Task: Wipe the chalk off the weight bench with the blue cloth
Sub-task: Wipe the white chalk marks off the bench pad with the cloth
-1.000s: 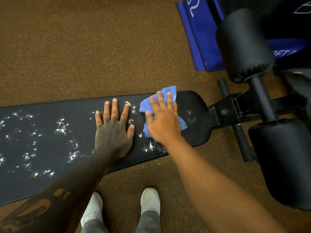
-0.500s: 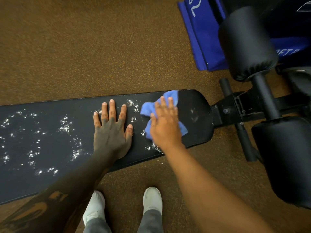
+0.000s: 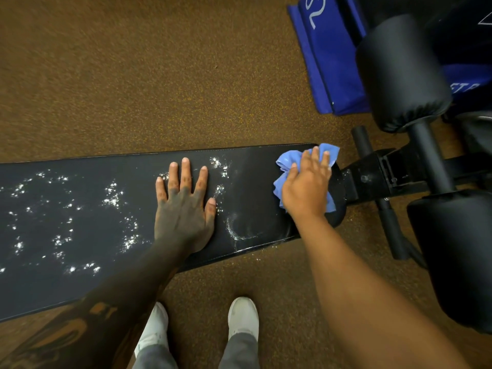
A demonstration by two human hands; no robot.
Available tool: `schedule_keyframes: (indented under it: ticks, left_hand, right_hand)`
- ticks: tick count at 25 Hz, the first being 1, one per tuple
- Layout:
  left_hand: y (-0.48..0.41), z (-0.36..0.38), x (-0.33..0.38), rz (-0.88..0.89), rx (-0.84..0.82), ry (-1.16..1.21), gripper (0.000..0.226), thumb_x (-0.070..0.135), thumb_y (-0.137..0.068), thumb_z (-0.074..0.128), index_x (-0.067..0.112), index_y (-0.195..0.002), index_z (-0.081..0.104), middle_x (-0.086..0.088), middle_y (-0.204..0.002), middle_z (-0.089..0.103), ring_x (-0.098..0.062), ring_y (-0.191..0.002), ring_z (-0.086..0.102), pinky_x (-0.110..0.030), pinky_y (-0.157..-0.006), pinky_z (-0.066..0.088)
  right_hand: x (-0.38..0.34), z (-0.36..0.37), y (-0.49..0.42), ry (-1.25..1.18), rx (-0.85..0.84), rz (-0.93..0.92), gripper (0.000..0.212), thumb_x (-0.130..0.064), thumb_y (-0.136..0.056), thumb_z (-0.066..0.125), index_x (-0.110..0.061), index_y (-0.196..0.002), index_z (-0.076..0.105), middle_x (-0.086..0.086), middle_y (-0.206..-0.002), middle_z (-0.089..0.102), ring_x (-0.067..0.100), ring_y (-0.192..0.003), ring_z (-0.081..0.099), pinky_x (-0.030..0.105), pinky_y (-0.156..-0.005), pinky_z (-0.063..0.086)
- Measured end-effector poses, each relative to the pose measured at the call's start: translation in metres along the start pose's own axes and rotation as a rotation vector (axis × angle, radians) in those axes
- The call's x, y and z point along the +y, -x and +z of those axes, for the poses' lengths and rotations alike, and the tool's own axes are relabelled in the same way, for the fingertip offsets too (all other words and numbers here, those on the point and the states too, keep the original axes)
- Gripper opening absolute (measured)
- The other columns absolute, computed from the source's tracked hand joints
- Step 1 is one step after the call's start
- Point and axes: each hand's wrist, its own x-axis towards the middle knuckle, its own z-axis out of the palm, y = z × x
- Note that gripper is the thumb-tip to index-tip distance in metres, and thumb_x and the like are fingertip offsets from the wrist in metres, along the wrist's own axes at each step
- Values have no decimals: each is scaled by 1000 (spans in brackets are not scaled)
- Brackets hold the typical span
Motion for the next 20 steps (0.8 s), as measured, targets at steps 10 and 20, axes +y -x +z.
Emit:
schedule_keyframes:
  ticks: [10, 20]
  left_hand:
    - [1, -1, 2, -9, 7, -13, 68, 53, -95, 13, 21, -155, 9, -15, -163, 0, -32, -150, -5, -54, -120, 2]
    - [-1, 1, 1, -4, 8, -5, 69, 52, -95, 16, 19, -155, 12, -16, -163, 3, -34, -150, -3, -55, -119, 4]
  right_hand:
    - [34, -23, -19, -55, -11, 39, 47, -20, -100, 38, 3, -141, 38, 18, -154, 29, 30, -146, 13, 40, -119, 11]
    - [50, -29, 17, -144, 44, 82, 50, -23, -101, 35, 3, -143, 33, 16, -155, 27, 26, -147, 10, 31, -118, 7]
